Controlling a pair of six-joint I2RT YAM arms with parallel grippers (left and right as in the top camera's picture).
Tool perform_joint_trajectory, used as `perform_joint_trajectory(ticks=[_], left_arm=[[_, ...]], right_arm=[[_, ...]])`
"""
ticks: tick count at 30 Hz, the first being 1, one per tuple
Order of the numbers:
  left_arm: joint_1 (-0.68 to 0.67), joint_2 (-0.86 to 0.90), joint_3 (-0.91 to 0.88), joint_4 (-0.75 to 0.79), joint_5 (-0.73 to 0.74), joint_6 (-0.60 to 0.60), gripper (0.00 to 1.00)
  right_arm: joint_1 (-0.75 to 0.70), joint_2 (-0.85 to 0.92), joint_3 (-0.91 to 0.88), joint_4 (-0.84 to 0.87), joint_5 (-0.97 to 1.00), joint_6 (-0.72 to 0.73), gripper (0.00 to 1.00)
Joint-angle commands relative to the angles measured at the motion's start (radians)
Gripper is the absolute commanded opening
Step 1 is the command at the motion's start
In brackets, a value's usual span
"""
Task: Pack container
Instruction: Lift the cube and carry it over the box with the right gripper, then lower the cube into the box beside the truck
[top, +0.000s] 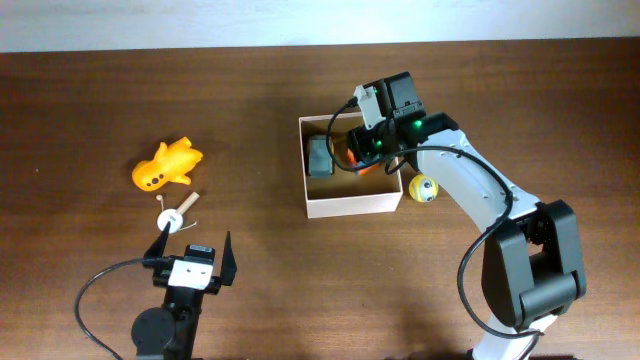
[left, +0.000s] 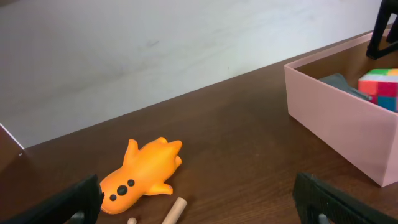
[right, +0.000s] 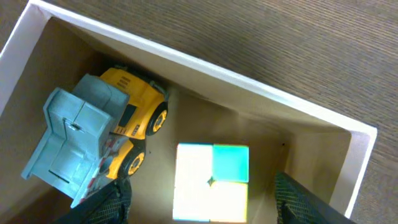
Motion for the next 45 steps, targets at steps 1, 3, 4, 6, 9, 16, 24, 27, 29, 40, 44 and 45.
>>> perform_joint_trajectory(ticks=[1, 3, 4, 6, 9, 16, 24, 27, 29, 40, 44, 45], left_arm=[[0.004, -0.009, -0.007, -0.001, -0.007, 0.012, 0.99], [0.004, -0.008, -0.007, -0.001, -0.007, 0.012, 0.99], [0.004, -0.008, -0.007, -0.001, -0.007, 0.012, 0.99], [0.004, -0.008, -0.007, -0.001, -0.007, 0.012, 0.99], [0.004, -0.009, -0.007, -0.001, -0.007, 0.012, 0.99], [0.004, -0.008, -0.007, -0.001, -0.007, 0.012, 0.99], [0.004, -0.008, -0.007, -0.001, -0.007, 0.012, 0.99], [0.004, -0.008, -0.007, -0.001, -0.007, 0.012, 0.99], [0.004, -0.009, -0.007, -0.001, -0.007, 0.012, 0.99], [0.004, -0.009, -0.007, -0.001, -0.007, 0.012, 0.99], [0.004, -0.009, -0.007, -0.001, -0.007, 0.012, 0.99], [0.004, -0.008, -0.007, -0.001, -0.007, 0.012, 0.99]], right_arm=[[0.005, 0.006, 0.017, 0.007, 0.012, -0.004, 0.68], [0.005, 0.006, 0.017, 0.007, 0.008, -0.004, 0.68], [0.006, 0.006, 0.018, 0.006, 0.002, -0.003, 0.68], [0.006, 0.005, 0.019, 0.003, -0.021, -0.001, 0.68], [0.006, -0.007, 0.019, -0.017, -0.105, -0.001, 0.67], [0.006, -0.039, 0.019, -0.117, -0.291, -0.001, 0.59], [0.027, -0.037, 0.018, -0.172, -0.303, -0.005, 0.42], [0.039, -0.037, 0.018, -0.172, -0.303, -0.005, 0.41], [0.045, -0.037, 0.018, -0.173, -0.303, -0.005, 0.41], [0.085, -0.031, 0.018, -0.178, -0.298, -0.005, 0.41], [0.099, -0.019, 0.018, -0.178, -0.228, -0.006, 0.38], [0.099, -0.013, 0.018, -0.178, -0.224, -0.010, 0.38]])
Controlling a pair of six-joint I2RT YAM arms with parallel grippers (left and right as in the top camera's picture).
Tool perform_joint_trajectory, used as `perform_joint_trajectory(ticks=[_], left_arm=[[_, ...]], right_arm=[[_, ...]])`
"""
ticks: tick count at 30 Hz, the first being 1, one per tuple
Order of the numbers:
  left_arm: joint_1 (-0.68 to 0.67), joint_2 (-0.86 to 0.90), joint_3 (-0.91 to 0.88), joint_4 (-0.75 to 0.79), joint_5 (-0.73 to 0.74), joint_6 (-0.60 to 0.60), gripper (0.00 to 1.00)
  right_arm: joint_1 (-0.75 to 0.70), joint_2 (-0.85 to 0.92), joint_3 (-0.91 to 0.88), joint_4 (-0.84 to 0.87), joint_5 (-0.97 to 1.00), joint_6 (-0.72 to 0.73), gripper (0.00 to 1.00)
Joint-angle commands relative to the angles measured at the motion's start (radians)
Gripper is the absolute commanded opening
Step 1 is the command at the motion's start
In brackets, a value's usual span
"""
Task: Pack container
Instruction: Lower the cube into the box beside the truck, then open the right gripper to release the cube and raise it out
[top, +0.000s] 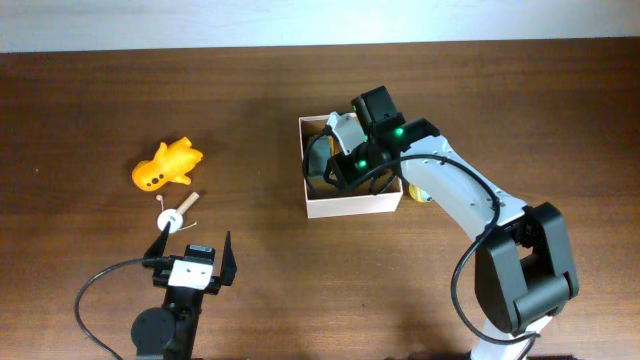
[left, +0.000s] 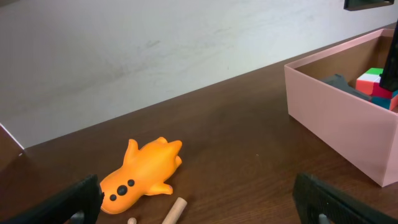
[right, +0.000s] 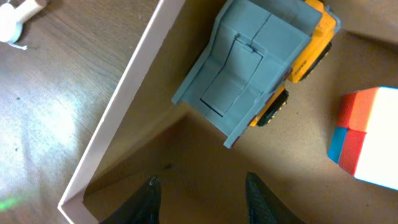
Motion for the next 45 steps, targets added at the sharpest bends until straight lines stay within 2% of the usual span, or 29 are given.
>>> perform_joint_trajectory(ticks=[1, 16, 24, 35, 45], left_arm=[[0.004, -0.008, -0.007, -0.001, -0.007, 0.012, 0.99], [0.004, -0.009, -0.007, -0.001, -0.007, 0.012, 0.99], [0.004, -0.009, -0.007, -0.001, -0.007, 0.012, 0.99], [0.004, -0.008, -0.007, -0.001, -0.007, 0.012, 0.99], [0.004, -0.009, -0.007, -0.001, -0.007, 0.012, 0.99]], right_arm=[[0.013, -0.006, 0.018, 0.000, 0.042, -0.017, 0.38], [0.012, 0.101, 0.018, 0.037, 0.122, -0.082, 0.38], [0.010, 0.105, 0.018, 0.079, 0.233, -0.087, 0.37], [0.010, 0.105, 0.018, 0.187, 0.269, -0.097, 0.34], [0.010, 0.105, 0.018, 0.197, 0.327, -0.096, 0.34]])
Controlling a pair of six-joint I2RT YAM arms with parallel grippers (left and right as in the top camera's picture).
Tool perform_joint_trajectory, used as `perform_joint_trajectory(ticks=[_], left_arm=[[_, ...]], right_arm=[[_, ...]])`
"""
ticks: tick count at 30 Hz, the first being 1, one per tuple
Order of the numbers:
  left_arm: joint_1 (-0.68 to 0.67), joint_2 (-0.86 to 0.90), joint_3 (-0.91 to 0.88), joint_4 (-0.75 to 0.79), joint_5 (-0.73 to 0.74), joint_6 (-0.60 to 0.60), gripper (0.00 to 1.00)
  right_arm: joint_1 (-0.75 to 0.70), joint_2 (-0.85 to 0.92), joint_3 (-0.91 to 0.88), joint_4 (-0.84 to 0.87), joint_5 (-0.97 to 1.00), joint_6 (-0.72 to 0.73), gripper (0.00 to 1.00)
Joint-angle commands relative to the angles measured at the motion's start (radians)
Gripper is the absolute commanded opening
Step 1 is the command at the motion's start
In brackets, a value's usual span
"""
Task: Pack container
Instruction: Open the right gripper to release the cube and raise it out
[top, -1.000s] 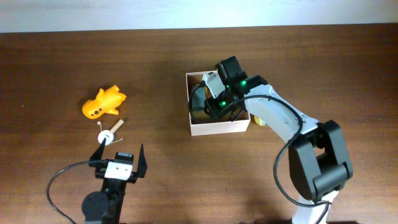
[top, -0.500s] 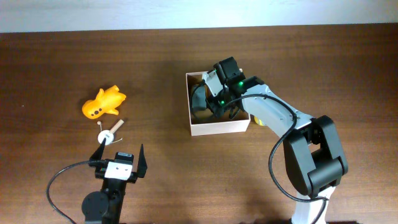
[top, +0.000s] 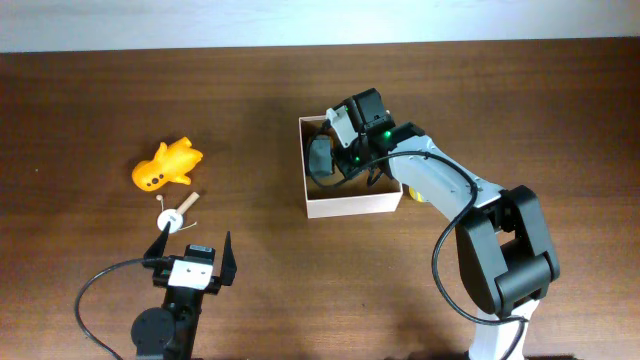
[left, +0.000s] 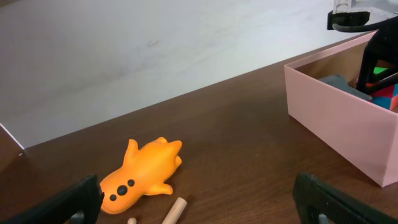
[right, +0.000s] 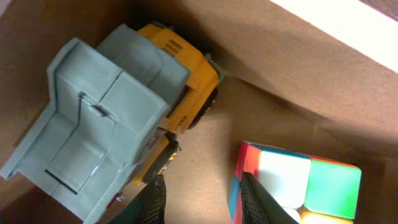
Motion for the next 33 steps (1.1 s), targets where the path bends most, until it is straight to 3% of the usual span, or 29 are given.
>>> perform_joint_trajectory(ticks=[1, 33], left_arm=[[0.004, -0.008, -0.007, -0.001, -0.007, 0.012, 0.99], [0.004, -0.008, -0.007, -0.001, -0.007, 0.012, 0.99]], right_arm=[[0.005, 0.008, 0.017, 0.002, 0.030, -0.003, 0.34], [0.005, 0.065, 0.018, 0.138, 0.185, 0.012, 0.34]])
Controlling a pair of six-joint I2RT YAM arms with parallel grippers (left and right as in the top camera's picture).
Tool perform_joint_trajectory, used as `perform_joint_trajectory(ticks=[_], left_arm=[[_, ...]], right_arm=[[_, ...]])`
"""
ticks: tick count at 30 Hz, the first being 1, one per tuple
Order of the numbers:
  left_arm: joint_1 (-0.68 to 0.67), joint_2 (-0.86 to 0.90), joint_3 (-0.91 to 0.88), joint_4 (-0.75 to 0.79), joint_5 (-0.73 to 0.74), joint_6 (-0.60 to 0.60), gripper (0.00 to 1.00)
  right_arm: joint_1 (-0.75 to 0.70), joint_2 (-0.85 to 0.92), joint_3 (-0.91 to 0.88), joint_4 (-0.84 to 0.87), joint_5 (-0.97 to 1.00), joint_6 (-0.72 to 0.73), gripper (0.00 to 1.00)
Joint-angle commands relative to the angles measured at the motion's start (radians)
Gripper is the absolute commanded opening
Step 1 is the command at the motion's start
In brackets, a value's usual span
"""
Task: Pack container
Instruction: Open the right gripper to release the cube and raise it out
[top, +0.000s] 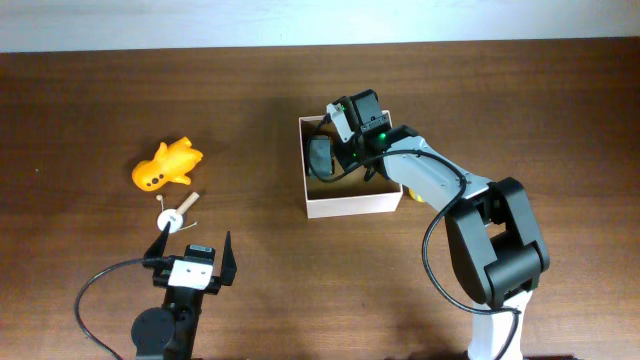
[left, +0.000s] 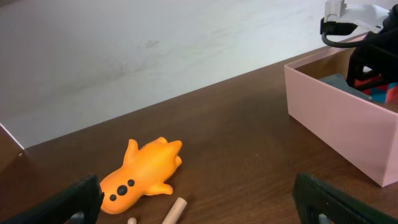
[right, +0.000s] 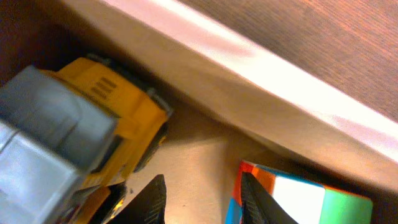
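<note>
The white box (top: 352, 205) stands mid-table; its pink-looking wall (left: 336, 124) shows in the left wrist view. Inside lie a yellow dump truck (right: 121, 106) with a grey bed (top: 320, 156) and a colour cube (right: 298, 199). My right gripper (right: 199, 202) is low inside the box, open, with bare box floor between its fingers; the right fingertip (right: 252, 199) is at the cube's left edge. An orange toy animal (top: 166, 165) and a wooden peg (top: 180, 213) lie at the left. My left gripper (top: 190, 258) rests open near the front edge, just short of the peg (left: 174, 210).
A small yellow ball (top: 413, 196) lies against the box's right side, mostly hidden by my right arm. The box's far wall (right: 261, 81) is close ahead of the right wrist. Bare brown tabletop (top: 250, 120) lies between the toys and the box.
My right gripper has moved closer to the box's far wall, between the truck's cab and the cube, still with the same narrow gap. The left arm and the toys have not moved.
My right gripper hung wide open above the box with the truck and cube beneath. Then it was lower at the box's left side by the truck's bed, fingers closer together. Then it lay between truck and cube, and now nearer the far wall.
</note>
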Motion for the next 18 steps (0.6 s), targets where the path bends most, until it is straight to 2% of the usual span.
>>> perform_joint_trajectory(ticks=[1, 13, 14, 18], left_arm=[[0.004, -0.008, -0.007, -0.001, -0.007, 0.012, 0.99], [0.004, -0.009, -0.007, -0.001, -0.007, 0.012, 0.99], [0.004, -0.009, -0.007, -0.001, -0.007, 0.012, 0.99], [0.004, -0.008, -0.007, -0.001, -0.007, 0.012, 0.99]], right_arm=[[0.005, 0.007, 0.017, 0.011, 0.069, 0.011, 0.34], [0.006, 0.007, 0.017, 0.010, 0.104, 0.018, 0.34], [0.010, 0.005, 0.017, 0.010, 0.074, 0.018, 0.39], [0.031, -0.018, 0.036, -0.020, 0.036, 0.049, 0.45]])
